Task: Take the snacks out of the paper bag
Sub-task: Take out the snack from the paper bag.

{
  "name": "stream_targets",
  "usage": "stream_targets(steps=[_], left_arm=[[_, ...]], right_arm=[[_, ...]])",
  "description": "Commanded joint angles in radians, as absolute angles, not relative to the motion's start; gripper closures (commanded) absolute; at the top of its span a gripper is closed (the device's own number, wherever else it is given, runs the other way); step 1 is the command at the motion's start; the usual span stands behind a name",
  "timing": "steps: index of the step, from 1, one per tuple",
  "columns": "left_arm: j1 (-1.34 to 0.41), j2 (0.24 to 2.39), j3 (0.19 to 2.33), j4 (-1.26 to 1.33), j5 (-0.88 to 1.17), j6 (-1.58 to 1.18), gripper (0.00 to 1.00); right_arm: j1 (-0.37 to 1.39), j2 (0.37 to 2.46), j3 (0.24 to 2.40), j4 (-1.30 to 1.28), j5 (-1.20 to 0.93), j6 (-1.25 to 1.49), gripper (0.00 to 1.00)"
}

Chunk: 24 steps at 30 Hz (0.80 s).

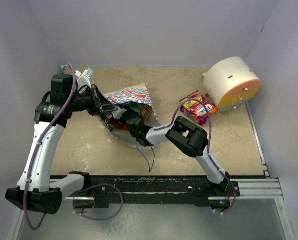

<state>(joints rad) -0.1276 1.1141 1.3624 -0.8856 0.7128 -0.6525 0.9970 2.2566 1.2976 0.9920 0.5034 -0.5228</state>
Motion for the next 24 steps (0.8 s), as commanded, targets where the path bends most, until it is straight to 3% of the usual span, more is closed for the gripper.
stream_targets(steps=[1, 3, 15, 24], left_arm=[[-0.133, 1.103, 1.405, -0.881, 0.737, -0.643, 1.0], [-0.132, 1.103, 1.405, -0.863, 0.734, -0.652, 1.0], [-0.133, 1.106, 1.388, -0.757, 0.704, -0.699, 1.0], [-0.132, 1.136, 1.351, -0.684, 0.705, -0.702, 1.0]], right_arm=[[0.982, 2.1, 1.259, 0.882, 0.429, -0.458, 0.92], [0.982, 2.026, 1.232, 0.819, 0.373, -0.404, 1.0], [0.992, 1.544, 1.017, 0.56, -0.344, -0.132, 1.0], [0.991, 1.11, 0.945, 0.079, -0.526, -0.072, 1.0]])
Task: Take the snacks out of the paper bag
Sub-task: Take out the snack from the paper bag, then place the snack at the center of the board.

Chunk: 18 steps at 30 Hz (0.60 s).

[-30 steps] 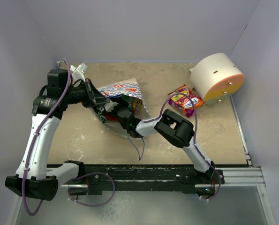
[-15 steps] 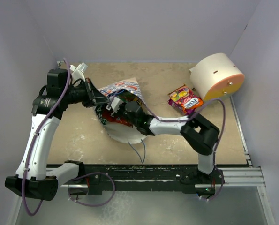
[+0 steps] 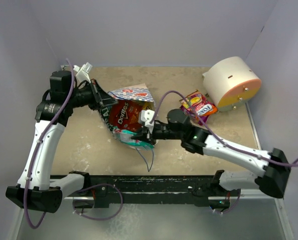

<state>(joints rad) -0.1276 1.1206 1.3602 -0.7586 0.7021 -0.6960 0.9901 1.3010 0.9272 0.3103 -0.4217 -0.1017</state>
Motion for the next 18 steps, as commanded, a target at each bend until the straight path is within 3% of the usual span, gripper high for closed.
stream_targets(steps=[1, 5, 9, 13, 15, 18], left_arm=[[-0.132, 1.143, 1.351, -0.681, 0.705, -0.697, 1.0], [-0.132, 1.165, 1.35, -0.677, 0.702, -0.695, 1.0], [-0.132, 1.163, 1.348, -0.67, 0.706, -0.703, 1.0], [-0.132, 1.143, 1.334, -0.67, 0.697, -0.711, 1.0], [-0.132, 1.131, 1.329, -0.672, 0.695, -0.715, 1.0], [-0.132, 1.114, 1.33, -0.682, 0.692, -0.722, 1.0]], right_arm=[[0.991, 1.059, 0.954, 0.007, -0.501, -0.085, 1.0], [0.991, 0.869, 1.036, -0.238, -0.276, -0.115, 1.0], [0.991, 0.797, 1.151, -0.391, 0.21, -0.187, 1.0], [0.983, 0.824, 1.149, -0.293, 0.606, -0.385, 1.0], [0.937, 0.885, 1.131, -0.222, 0.677, -0.498, 1.0], [0.769, 1.069, 1.21, -0.275, 0.585, -0.522, 1.0]])
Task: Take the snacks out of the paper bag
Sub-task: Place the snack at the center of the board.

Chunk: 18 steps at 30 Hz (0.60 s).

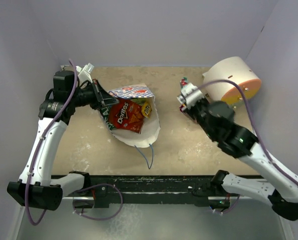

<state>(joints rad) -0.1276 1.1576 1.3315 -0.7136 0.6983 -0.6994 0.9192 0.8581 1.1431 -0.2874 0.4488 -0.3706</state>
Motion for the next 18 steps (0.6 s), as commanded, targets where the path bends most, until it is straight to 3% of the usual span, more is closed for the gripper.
stream_targets(steps=[1, 9, 18], left_arm=[[-0.132, 1.107, 1.331, -0.682, 0.691, -0.725, 1.0], [-0.132, 1.077, 1.323, -0.703, 0.689, -0.736, 1.0], [-0.132, 1.083, 1.345, -0.724, 0.691, -0.723, 1.0]], right_arm=[[0.729, 1.126, 1.242, -0.28, 0.585, -0.525, 1.0], [0.573, 1.448, 1.307, -0.124, 0.577, -0.692, 1.0], [0.54, 1.561, 1.26, -0.023, 0.583, -0.881, 1.0]])
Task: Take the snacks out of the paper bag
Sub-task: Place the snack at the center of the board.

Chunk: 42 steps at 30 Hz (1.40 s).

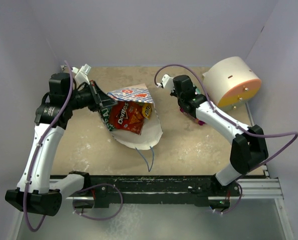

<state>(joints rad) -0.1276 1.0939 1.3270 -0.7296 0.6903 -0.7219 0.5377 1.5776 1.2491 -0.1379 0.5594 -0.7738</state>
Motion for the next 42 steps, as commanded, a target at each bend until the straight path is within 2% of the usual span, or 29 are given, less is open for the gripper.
stream_targets(steps=[1, 5, 9, 14, 19, 30, 34, 39, 42], left_arm=[[-0.132, 1.082, 1.345, -0.726, 0.692, -0.723, 1.0], [-0.132, 1.087, 1.347, -0.725, 0.7, -0.721, 1.0], [-0.132, 1.1, 1.352, -0.724, 0.709, -0.712, 1.0], [-0.132, 1.122, 1.35, -0.714, 0.729, -0.707, 1.0], [-0.133, 1.129, 1.352, -0.699, 0.736, -0.71, 1.0], [-0.132, 1.12, 1.323, -0.69, 0.736, -0.713, 1.0], [-0.132, 1.121, 1.319, -0.684, 0.738, -0.715, 1.0], [-0.132, 1.123, 1.319, -0.677, 0.742, -0.712, 1.0], [-0.132, 1.123, 1.314, -0.671, 0.742, -0.713, 1.0]], right_arm=[[0.539, 1.558, 1.256, -0.024, 0.574, -0.887, 1.0], [0.521, 1.538, 1.208, -0.04, 0.5, -0.969, 1.0], [0.47, 1.476, 1.124, -0.054, 0.316, -1.055, 1.0], [0.383, 1.386, 0.941, 0.088, 0.172, -1.23, 1.0], [0.295, 1.351, 0.94, 0.011, -0.052, -1.332, 1.0], [0.284, 1.335, 0.78, 0.12, -0.166, -1.409, 0.99], [0.284, 1.327, 0.713, 0.189, -0.136, -1.376, 0.7], [0.284, 1.222, 0.763, -0.02, -0.209, -1.324, 0.46], [0.301, 1.118, 0.834, -0.164, -0.341, -1.169, 0.23]])
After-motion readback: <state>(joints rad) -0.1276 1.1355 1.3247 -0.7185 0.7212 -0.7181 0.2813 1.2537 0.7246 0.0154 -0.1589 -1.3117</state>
